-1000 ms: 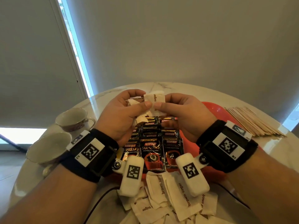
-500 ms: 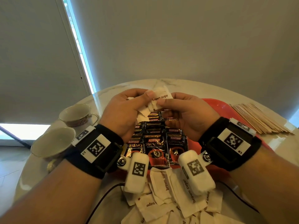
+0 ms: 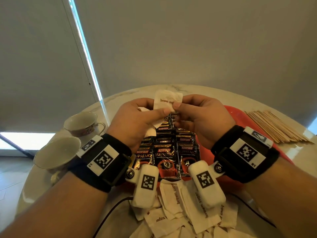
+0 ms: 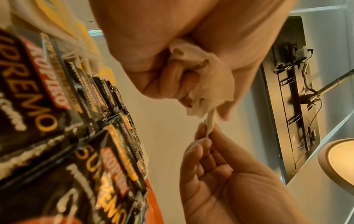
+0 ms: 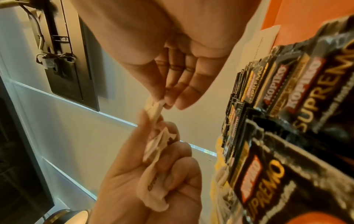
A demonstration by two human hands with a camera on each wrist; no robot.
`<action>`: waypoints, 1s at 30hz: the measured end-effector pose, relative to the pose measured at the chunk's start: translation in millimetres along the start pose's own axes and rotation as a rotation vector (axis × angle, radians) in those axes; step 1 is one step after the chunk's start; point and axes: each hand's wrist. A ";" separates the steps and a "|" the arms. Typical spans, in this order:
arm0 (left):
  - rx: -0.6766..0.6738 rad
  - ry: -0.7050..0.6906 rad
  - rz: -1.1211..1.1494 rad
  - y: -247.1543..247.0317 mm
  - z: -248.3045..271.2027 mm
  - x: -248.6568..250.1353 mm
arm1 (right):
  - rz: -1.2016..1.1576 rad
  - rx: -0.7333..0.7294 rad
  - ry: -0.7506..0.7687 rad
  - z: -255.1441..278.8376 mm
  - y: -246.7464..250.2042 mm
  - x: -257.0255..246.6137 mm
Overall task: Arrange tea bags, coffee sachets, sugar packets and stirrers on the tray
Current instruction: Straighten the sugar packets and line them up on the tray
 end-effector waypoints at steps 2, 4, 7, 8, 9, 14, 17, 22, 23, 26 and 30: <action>0.017 0.005 -0.011 0.4 -1.4 -3.8 | 0.015 0.013 -0.022 -1.3 2.0 0.0; 0.033 0.018 0.012 0.9 -2.8 -4.6 | 0.055 0.039 -0.030 -4.8 8.0 -1.0; 0.050 0.037 0.065 3.4 -5.3 -2.0 | 0.099 0.160 -0.030 -21.1 32.5 -4.6; 0.067 0.042 0.063 4.5 -5.6 -0.5 | 0.091 0.222 -0.045 -28.3 45.0 -5.4; 0.096 0.046 0.058 6.8 -6.5 -0.1 | 0.079 0.278 -0.076 -35.6 57.3 -5.9; 0.133 0.078 0.186 13.6 -9.2 2.7 | 0.218 0.353 -0.402 -63.7 106.9 10.1; 0.126 0.085 0.210 14.6 -10.1 4.5 | 0.361 0.306 -0.543 -74.2 120.7 21.7; 0.145 0.098 0.176 19.6 -13.3 2.6 | 0.490 0.233 -0.639 -80.8 116.9 17.9; 0.146 0.100 0.177 19.8 -13.7 2.7 | 0.524 0.231 -0.653 -80.8 114.1 15.8; 0.151 0.105 0.166 17.8 -13.2 3.9 | 0.610 0.248 -0.669 -84.0 111.7 13.9; 0.141 0.097 0.160 15.3 -11.1 5.9 | 0.549 0.278 -0.647 -84.7 116.1 15.0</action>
Point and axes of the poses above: each hand's wrist, its own z-axis away from the middle knuckle, its own y-axis out of the back of the hand, x = y × z, and after that the axes turned 9 degrees about -x, right-handed
